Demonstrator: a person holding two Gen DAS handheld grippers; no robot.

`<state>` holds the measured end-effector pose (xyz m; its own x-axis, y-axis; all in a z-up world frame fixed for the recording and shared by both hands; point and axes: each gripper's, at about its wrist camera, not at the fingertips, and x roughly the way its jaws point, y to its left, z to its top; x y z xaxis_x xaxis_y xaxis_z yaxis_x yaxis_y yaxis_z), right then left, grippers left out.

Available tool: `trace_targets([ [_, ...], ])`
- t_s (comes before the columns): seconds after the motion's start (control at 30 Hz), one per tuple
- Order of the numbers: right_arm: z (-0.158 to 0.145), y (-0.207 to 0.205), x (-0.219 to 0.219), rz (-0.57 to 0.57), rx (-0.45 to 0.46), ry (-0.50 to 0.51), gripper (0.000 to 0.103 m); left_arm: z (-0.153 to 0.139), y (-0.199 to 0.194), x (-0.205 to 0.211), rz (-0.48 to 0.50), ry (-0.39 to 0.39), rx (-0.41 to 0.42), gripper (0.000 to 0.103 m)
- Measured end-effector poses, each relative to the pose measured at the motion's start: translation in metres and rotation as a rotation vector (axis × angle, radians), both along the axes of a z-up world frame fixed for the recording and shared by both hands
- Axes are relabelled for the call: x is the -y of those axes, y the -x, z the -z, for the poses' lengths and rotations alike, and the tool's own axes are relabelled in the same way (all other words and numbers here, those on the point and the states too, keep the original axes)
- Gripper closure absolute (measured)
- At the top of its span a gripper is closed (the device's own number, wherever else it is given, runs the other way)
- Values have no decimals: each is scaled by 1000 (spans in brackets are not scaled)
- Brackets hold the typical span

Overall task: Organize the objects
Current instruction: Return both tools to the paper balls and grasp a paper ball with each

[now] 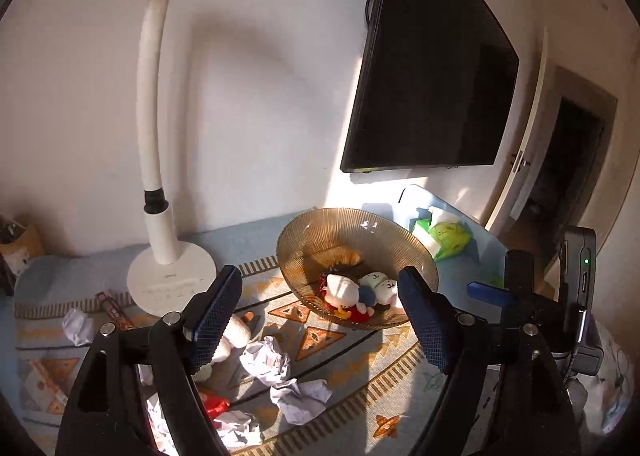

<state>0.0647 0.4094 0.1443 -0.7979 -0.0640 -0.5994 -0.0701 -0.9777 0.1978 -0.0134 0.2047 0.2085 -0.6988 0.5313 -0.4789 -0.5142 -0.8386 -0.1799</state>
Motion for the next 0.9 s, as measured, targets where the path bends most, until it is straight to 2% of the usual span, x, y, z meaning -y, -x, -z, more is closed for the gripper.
trace_targets([
  [0.13, 24, -10, 32, -61, 25, 6, 7, -9, -48, 68, -134, -42, -49, 10],
  [0.23, 54, -11, 52, -76, 49, -28, 7, 4, -78, 120, -280, -17, -70, 7],
  [0.37, 89, -9, 70, -80, 52, -86, 7, 49, -95, 196, -499, -6, 5, 4],
  [0.5, 104, -7, 78, -100, 52, -128, 7, 110, -88, 247, -662, 18, 118, 4],
  [0.57, 104, -6, 80, -107, 50, -139, 7, 135, -83, 264, -693, 7, 163, 5],
  [0.7, 112, 1, 82, -114, 99, -140, 7, 166, -76, 285, -756, -42, 213, 5],
  [0.77, 115, 5, 83, -119, 118, -140, 7, 167, -78, 291, -738, -91, 222, 5],
  [0.9, 117, 8, 82, -119, 133, -137, 7, 168, -78, 285, -730, -76, 225, 5],
])
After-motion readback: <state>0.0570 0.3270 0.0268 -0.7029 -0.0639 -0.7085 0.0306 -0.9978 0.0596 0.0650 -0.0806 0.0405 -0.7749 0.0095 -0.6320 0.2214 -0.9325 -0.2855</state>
